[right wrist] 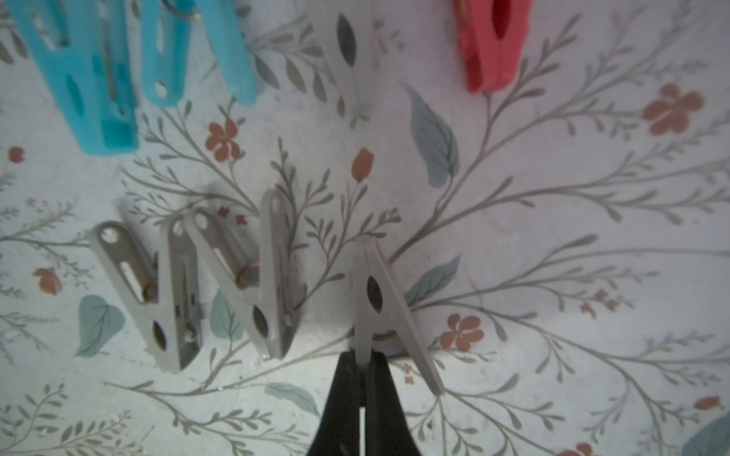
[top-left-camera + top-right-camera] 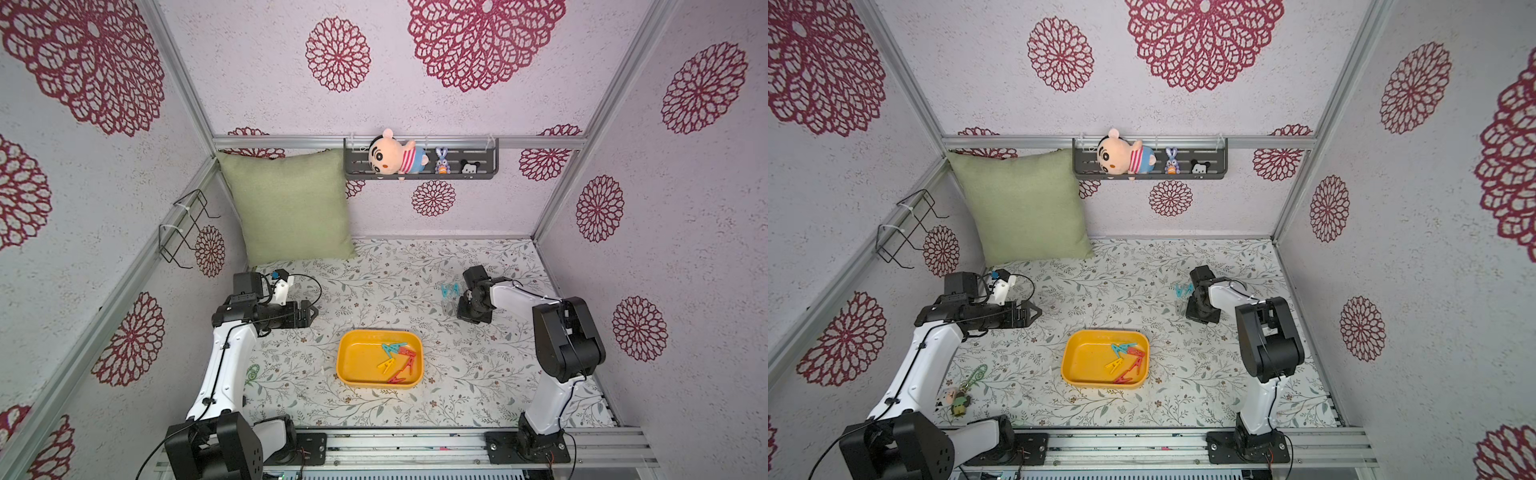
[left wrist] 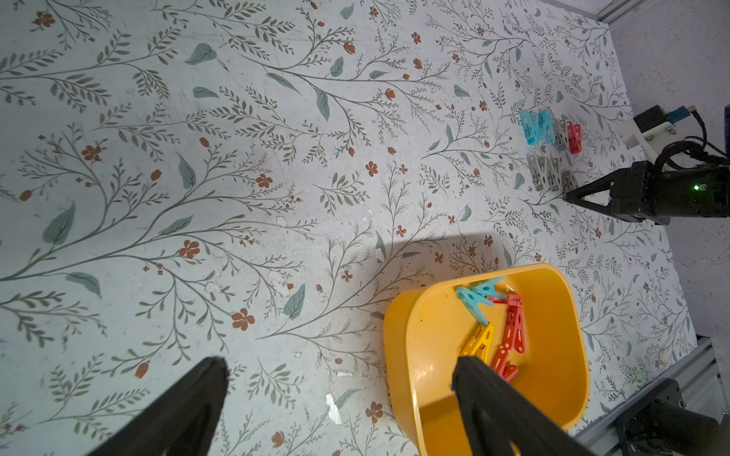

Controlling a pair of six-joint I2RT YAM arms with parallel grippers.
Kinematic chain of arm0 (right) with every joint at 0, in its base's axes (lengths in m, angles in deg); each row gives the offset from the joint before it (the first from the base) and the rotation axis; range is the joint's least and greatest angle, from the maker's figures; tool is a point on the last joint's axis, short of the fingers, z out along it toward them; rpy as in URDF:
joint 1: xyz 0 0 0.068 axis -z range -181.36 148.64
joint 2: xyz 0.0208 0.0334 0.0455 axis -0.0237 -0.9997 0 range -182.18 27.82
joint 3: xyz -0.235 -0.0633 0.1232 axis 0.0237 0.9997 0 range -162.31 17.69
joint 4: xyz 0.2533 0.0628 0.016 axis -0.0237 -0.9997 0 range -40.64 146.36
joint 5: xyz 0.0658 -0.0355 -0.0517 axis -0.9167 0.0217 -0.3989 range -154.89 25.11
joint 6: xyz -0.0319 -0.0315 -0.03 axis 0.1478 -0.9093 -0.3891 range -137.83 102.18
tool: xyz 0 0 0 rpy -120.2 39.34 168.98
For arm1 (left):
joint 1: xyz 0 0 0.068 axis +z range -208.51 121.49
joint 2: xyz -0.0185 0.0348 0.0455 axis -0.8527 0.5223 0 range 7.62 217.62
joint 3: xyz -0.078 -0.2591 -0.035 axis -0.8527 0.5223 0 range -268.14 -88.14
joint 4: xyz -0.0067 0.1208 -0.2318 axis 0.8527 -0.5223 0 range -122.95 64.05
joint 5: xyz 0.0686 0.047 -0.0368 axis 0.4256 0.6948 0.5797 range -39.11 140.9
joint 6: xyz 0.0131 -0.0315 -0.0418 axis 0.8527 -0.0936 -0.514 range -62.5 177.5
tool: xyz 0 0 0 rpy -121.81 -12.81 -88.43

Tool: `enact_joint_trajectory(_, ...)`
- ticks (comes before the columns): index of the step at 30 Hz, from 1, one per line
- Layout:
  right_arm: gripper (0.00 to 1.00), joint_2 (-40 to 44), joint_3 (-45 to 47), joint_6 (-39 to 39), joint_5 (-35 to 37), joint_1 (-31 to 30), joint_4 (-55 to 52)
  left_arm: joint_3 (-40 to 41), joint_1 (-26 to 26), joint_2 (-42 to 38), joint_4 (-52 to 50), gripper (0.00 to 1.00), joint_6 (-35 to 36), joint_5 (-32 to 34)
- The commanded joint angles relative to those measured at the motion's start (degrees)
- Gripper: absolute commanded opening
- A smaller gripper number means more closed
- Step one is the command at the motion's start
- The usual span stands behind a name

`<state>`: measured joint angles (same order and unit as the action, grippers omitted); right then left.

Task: Take the clothespins out of the storage box
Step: Place the clothespin at the center of the board.

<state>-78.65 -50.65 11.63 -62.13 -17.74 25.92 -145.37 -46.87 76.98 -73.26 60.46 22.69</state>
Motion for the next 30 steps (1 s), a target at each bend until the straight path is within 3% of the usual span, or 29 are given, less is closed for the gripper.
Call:
enact_joint_trajectory(1, 0.00, -1.1, -1.8, -0.9, 1.1, 0.3, -0.5, -0.3, 0.6, -0.6, 1.0, 0.97, 0.4, -0.6)
enact_joint_trajectory(14, 0.00, -2.2, -2.9, -0.6, 1.8, 0.7, -0.9, -0.3, 0.7, -0.7, 0.9, 0.97, 0.5, -0.5)
enact_joint_trajectory(30, 0.26, 0.7, -5.0, -1.2, 2.5, 0.6, -3.2, -0.3, 0.7, -0.7, 0.8, 0.97, 0.5, -0.8)
